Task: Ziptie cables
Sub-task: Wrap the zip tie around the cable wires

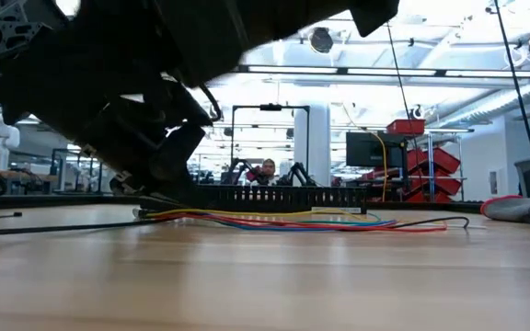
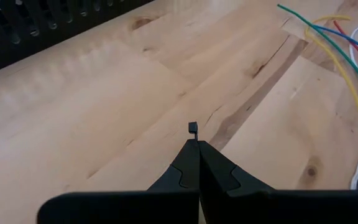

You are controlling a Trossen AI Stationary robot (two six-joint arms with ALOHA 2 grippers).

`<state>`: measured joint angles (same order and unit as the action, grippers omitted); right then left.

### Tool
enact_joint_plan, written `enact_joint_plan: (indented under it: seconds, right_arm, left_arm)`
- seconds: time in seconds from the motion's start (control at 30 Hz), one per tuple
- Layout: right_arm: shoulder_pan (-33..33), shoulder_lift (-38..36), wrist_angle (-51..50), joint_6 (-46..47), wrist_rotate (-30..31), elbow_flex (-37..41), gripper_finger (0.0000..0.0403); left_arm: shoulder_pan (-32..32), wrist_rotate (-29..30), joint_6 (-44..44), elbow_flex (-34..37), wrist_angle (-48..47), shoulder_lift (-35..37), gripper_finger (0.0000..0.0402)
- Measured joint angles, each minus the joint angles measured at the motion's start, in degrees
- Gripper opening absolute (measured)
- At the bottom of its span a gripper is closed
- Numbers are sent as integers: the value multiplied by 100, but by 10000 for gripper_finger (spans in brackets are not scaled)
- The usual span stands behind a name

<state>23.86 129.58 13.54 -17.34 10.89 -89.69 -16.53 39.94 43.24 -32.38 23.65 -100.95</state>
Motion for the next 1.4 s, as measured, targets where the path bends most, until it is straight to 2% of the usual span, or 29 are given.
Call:
enact_joint_plan:
  seconds: [0.17, 0.5, 0.57, 0.73, 0.8, 0.93, 1.1, 1.4]
  right_arm:
    - [4, -4, 219, 57, -82, -2, 116]
    - [177, 119, 731, 925, 49, -4, 116]
    - [346, 53, 551, 841, 534, 0, 116]
    - [849, -484, -794, 683, 2723, -2, 116]
    - [981, -669, -1350, 1000, 3101, -2, 116]
    - [1185, -924, -2040, 1732, 3456, -2, 116]
    - [1342, -953, -2454, 2130, 3974, -2, 116]
    - [1288, -954, -2611, 2361, 4038, -1, 116]
  left_arm:
    - [0, 0, -2, 0, 7, 0, 0]
    - [2, 0, -2, 0, 10, 2, 0]
    - [9, -2, -2, 0, 96, 2, 0]
    - [77, 43, 143, -94, 196, 2, 0]
    - [120, 191, 196, -151, 239, 2, 0]
    - [187, 329, 280, -170, 819, 2, 0]
    - [181, 339, 117, -170, 1850, 2, 0]
    - [234, 339, -40, -175, 3122, 4, 0]
